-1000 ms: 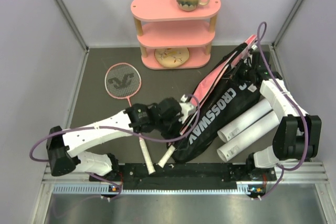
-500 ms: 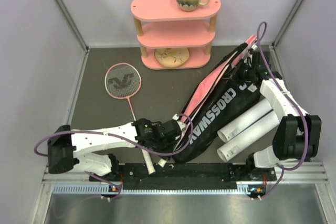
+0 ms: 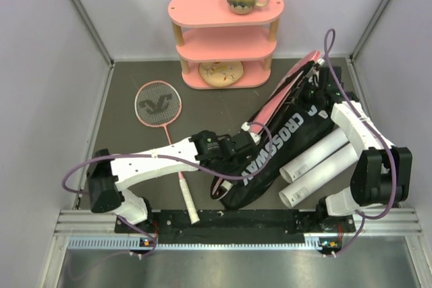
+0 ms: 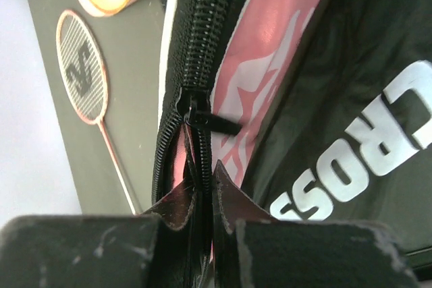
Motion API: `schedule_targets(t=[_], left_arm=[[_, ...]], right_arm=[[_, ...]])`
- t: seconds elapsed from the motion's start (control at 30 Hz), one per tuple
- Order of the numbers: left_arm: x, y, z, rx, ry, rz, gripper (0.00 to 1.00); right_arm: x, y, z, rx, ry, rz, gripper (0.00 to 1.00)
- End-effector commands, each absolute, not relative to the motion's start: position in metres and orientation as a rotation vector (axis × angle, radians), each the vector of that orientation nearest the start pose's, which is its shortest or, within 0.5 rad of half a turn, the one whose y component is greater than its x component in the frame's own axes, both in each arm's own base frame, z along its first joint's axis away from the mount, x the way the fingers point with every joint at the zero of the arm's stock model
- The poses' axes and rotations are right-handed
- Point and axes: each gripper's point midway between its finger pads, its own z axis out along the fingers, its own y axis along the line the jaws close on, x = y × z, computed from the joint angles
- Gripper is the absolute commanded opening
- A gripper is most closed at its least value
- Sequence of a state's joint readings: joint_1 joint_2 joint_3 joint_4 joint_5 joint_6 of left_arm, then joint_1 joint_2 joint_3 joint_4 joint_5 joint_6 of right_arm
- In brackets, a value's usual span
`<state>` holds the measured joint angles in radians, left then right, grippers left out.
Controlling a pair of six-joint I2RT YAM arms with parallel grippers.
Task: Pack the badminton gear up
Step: Place the racket in the racket bag, then pick up the racket from the center of the board.
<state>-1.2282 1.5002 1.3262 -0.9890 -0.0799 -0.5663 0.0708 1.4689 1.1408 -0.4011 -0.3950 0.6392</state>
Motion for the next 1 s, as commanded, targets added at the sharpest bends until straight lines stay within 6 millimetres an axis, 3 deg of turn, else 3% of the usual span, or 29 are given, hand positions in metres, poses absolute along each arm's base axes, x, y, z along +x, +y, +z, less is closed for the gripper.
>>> schedule_targets(t=[0.0, 0.23, 0.27, 0.3, 0.4, 0.47, 0.5, 0.53, 0.6, 0.63, 0.7, 0.73, 0.8, 0.83, 0.97], left_arm=[[0.142, -0.343, 0.158, 0.946, 2.45, -0.39, 0.0], [0.181, -0.336, 0.152, 0.84, 2.403, -0.308, 0.0], [0.181, -0.335, 0.152, 0.838, 2.413, -0.314, 0.08], [0.18, -0.334, 0.152, 0.832, 2.418, -0.316, 0.34], [0.168, -0.334, 0.169, 0.819, 2.421, -0.421, 0.53], [0.158, -0.335, 0.204, 0.79, 2.358, -0.576, 0.59], [0.151, -0.331, 0.209, 0.79, 2.35, -0.627, 0.85], [0.153, -0.319, 0.232, 0.71, 2.315, -0.701, 0.92], [0.149, -0.308, 0.231, 0.665, 2.324, -0.815, 0.97], [0.162, -0.291, 0.242, 0.557, 2.29, -0.846, 0.99], [0.172, -0.263, 0.216, 0.456, 2.359, -0.789, 0.98], [0.194, -0.236, 0.21, 0.289, 2.382, -0.694, 0.98], [0.206, -0.196, 0.18, 0.115, 2.48, -0.531, 0.98], [0.222, -0.168, 0.169, -0.082, 2.511, -0.449, 0.98], [0.247, -0.108, 0.132, -0.459, 2.582, -0.252, 0.98]], right_arm=[[0.371, 0.15, 0.198, 0.355, 2.327, 0.972, 0.0], [0.37, 0.151, 0.204, 0.344, 2.316, 0.986, 0.0], [0.37, 0.151, 0.204, 0.343, 2.313, 0.98, 0.0], [0.371, 0.15, 0.203, 0.342, 2.313, 0.971, 0.0], [0.375, 0.145, 0.196, 0.346, 2.331, 0.929, 0.0], [0.378, 0.141, 0.195, 0.342, 2.336, 0.904, 0.0], [0.379, 0.139, 0.193, 0.344, 2.341, 0.887, 0.0], [0.381, 0.138, 0.196, 0.339, 2.334, 0.874, 0.0], [0.382, 0.135, 0.197, 0.327, 2.335, 0.844, 0.0], [0.383, 0.134, 0.201, 0.321, 2.329, 0.84, 0.0], [0.382, 0.133, 0.203, 0.308, 2.328, 0.826, 0.0], [0.381, 0.133, 0.205, 0.302, 2.325, 0.824, 0.0], [0.38, 0.132, 0.206, 0.29, 2.324, 0.815, 0.0], [0.38, 0.131, 0.208, 0.282, 2.323, 0.81, 0.0], [0.379, 0.13, 0.21, 0.261, 2.32, 0.802, 0.0]])
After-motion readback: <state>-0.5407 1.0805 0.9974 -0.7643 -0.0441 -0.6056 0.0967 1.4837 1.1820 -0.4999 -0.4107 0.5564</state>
